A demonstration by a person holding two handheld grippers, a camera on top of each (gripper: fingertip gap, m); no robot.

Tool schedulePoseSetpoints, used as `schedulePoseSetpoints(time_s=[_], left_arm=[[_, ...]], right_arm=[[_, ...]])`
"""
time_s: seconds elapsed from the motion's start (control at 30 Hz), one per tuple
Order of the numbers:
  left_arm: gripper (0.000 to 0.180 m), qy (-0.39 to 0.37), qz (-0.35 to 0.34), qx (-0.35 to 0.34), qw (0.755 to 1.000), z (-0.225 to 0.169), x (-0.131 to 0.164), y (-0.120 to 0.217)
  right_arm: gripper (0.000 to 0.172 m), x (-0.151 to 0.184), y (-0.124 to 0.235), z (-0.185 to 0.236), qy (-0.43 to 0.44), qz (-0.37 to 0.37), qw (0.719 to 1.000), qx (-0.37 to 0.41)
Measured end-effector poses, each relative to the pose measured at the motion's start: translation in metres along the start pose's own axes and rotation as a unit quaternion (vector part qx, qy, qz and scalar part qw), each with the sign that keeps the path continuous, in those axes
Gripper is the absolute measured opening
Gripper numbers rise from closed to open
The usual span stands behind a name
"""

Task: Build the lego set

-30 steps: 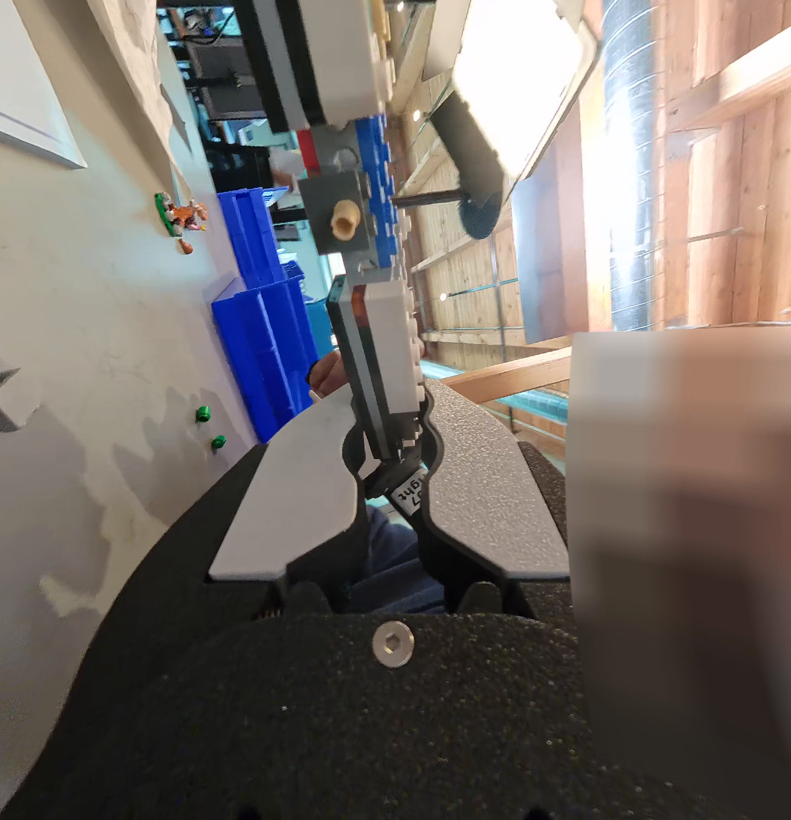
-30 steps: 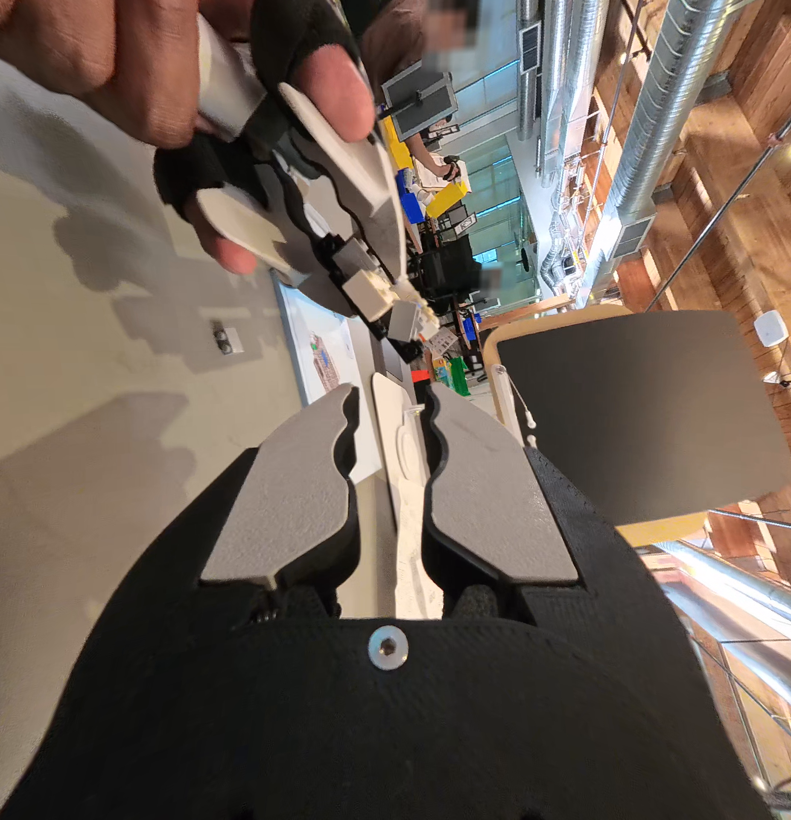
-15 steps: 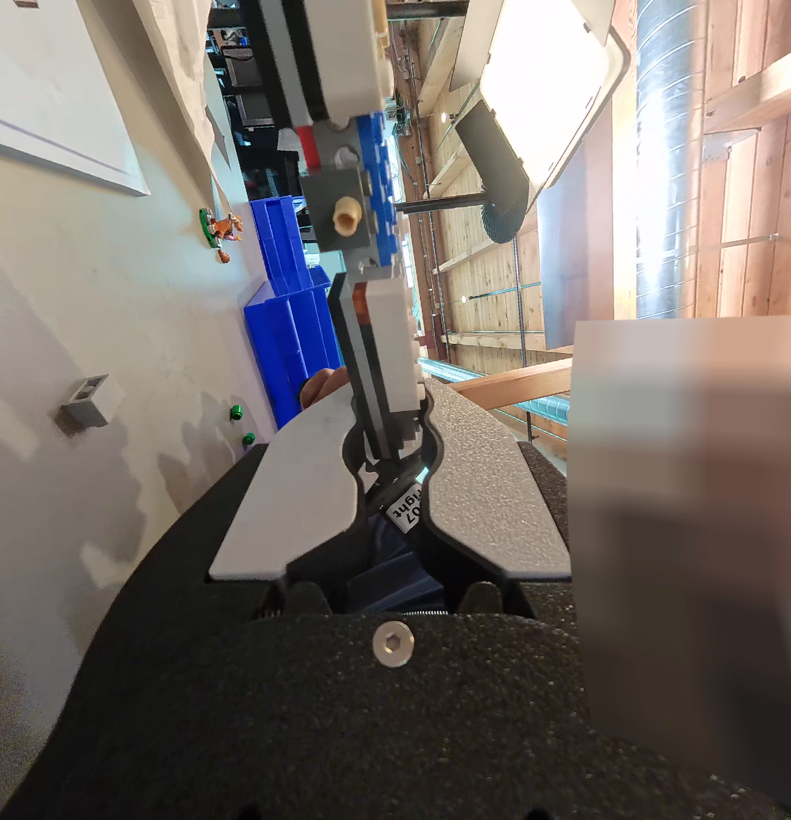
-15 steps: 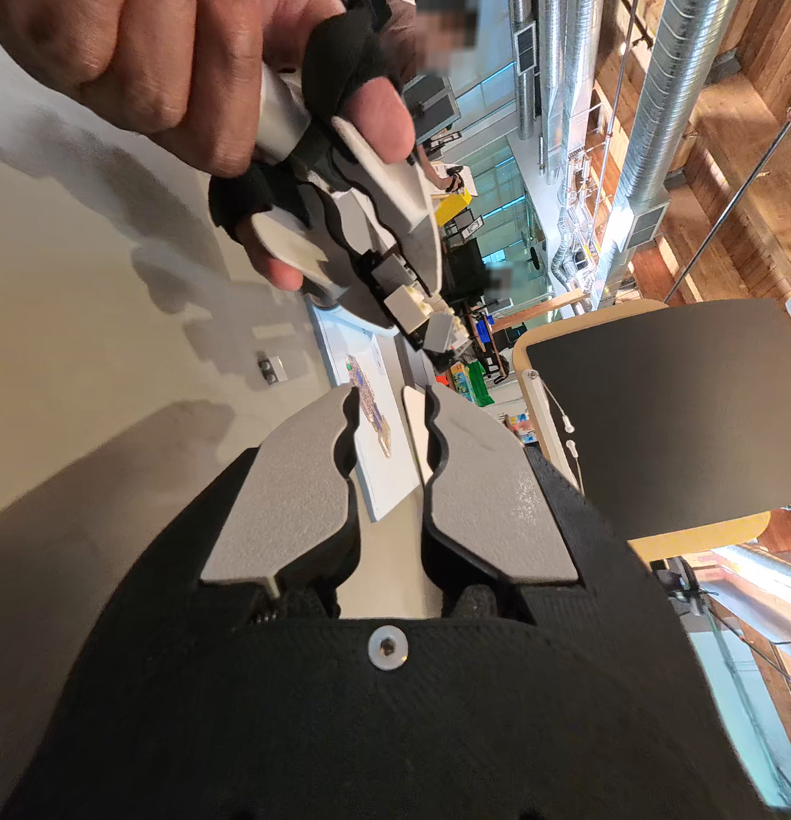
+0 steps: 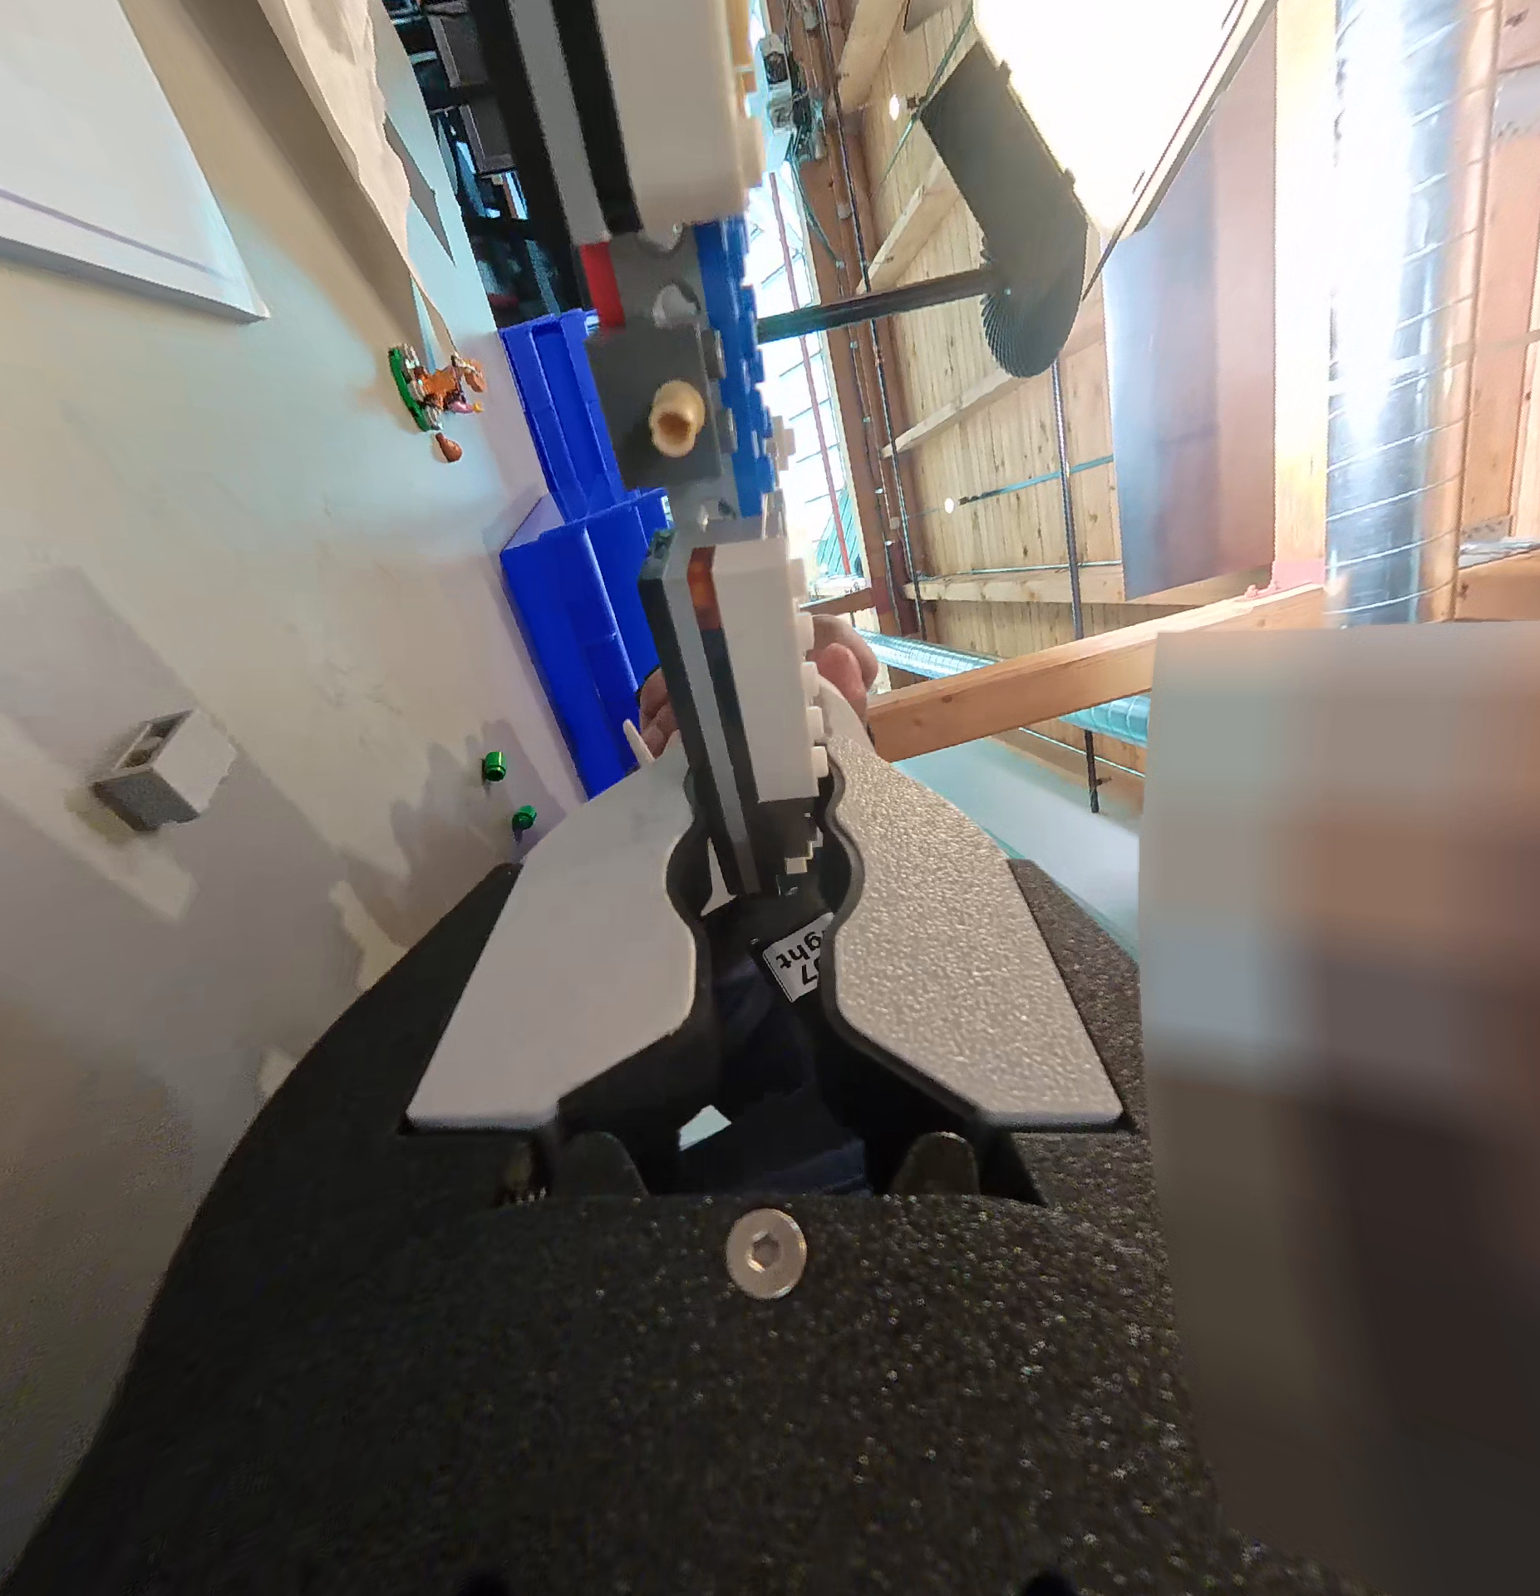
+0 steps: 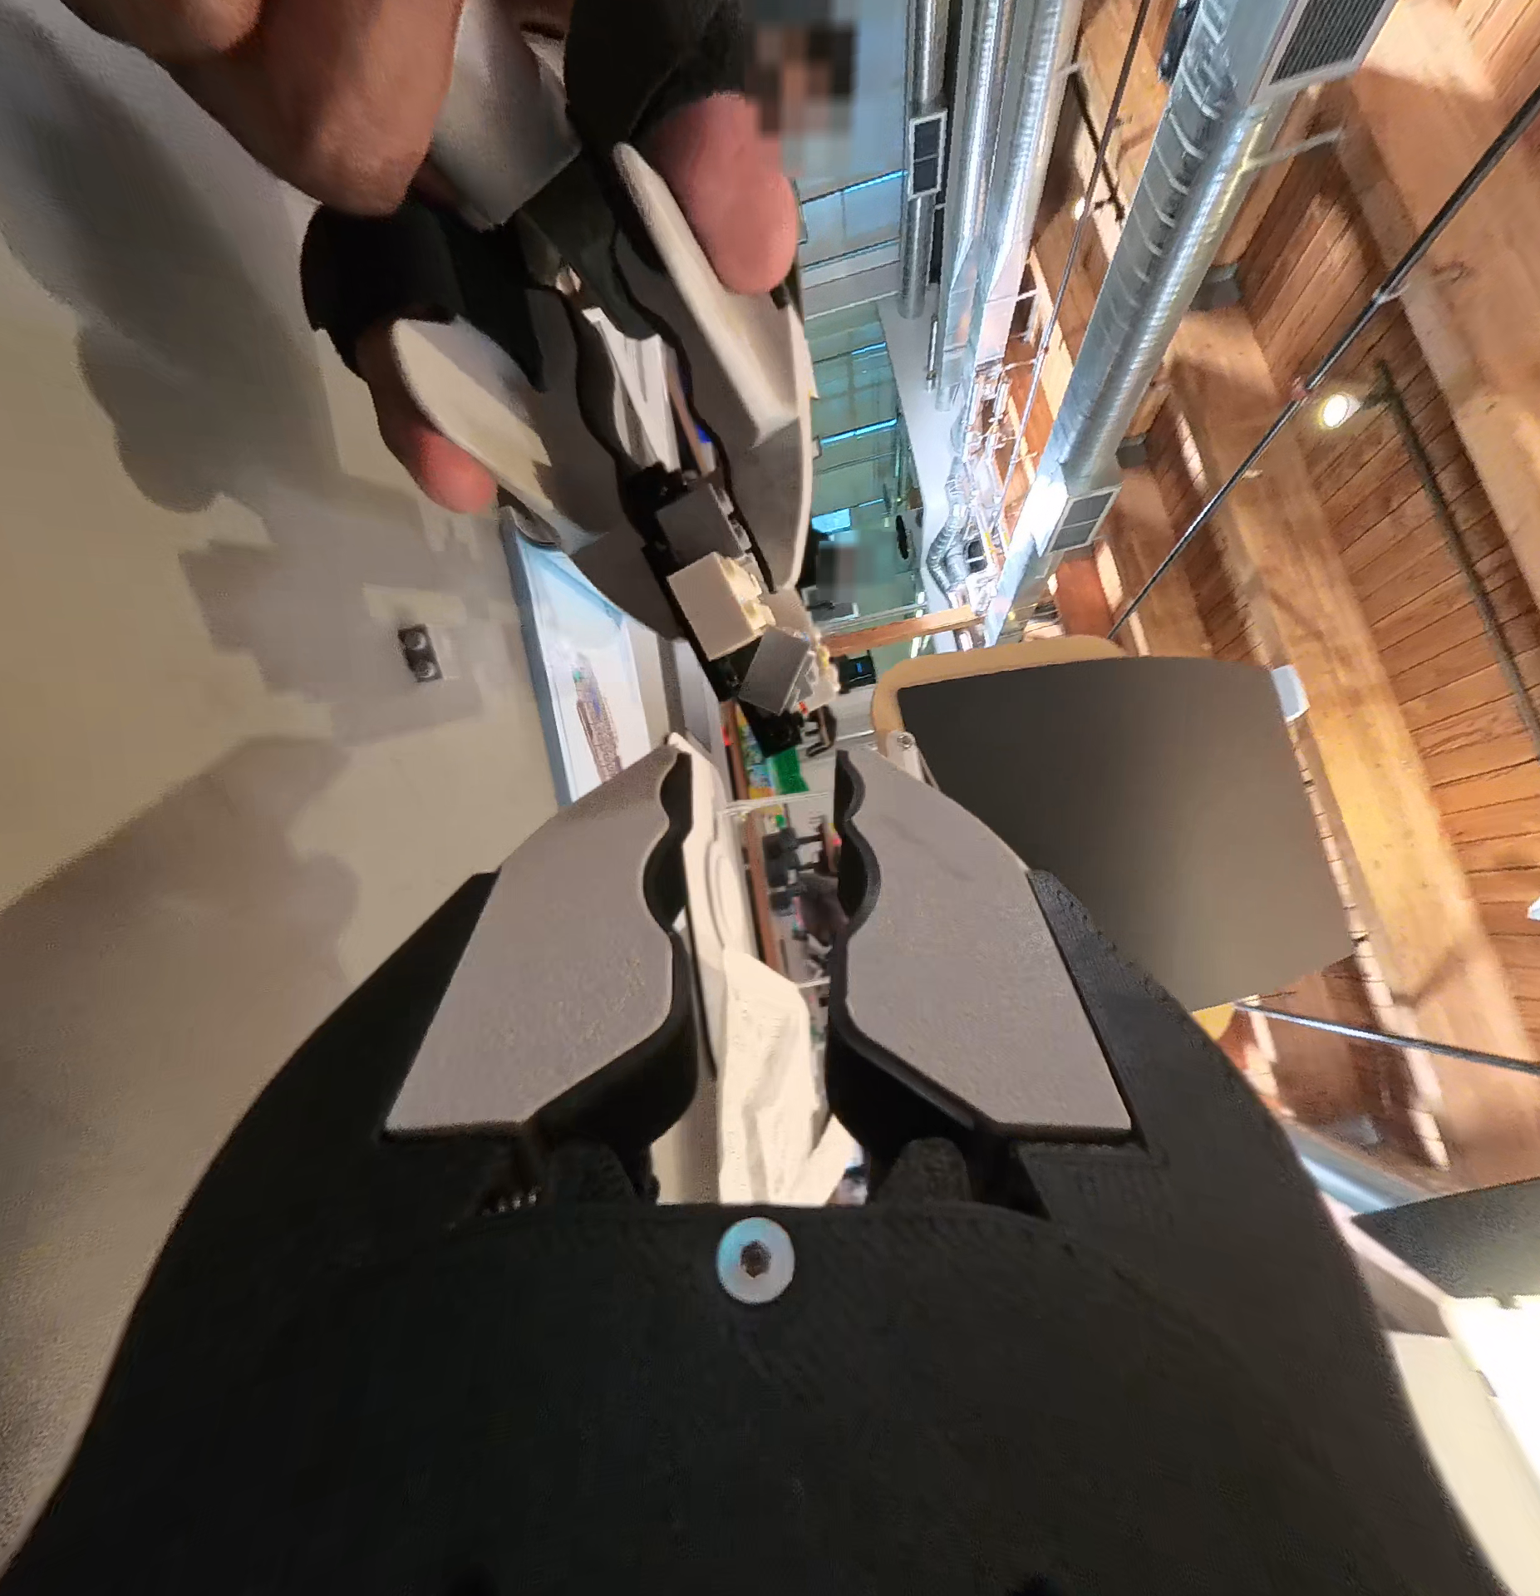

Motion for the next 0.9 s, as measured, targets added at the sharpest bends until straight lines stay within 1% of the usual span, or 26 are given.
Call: schedulePoseSetpoints(time_s=[0.13, 0.33, 0.4, 0.57, 0.9], left_arm=[[0.021, 0.006, 0.009, -0.008, 1.000, 0.009, 0.006, -0.005], [0.021, -0.021, 0.021, -0.012, 0.999, 0.008, 0.009, -0.009], [0.021, -0.019, 0.022, -0.017, 0.999, 0.008, 0.011, -0.010], [0.021, -0.020, 0.027, -0.029, 0.999, 0.013, 0.013, -0.012], [0.021, -0.030, 0.006, -0.048, 0.998, 0.018, 0.008, -0.007]], right_arm=[[0.034, -0.001, 0.003, 0.000, 0.031, -0.009, 0.999, 0.009], [0.040, -0.002, 0.005, 0.003, 0.055, -0.019, 0.998, 0.004], [0.040, 0.000, 0.003, 0.007, 0.056, -0.017, 0.998, -0.006], [0.035, 0.006, 0.003, 0.010, 0.039, -0.015, 0.999, -0.021], [0.036, 0.006, 0.001, 0.014, 0.020, -0.019, 0.999, -0.035]])
Point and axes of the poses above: each gripper's, where its closed fingertips meet, y back along the fingers, x out of its underside, z = x × y across the jaws, the point moved 7 cm from there along y, back along the fingers, and after that the axes turned 8 degrees about y, right-handed, at the moved point
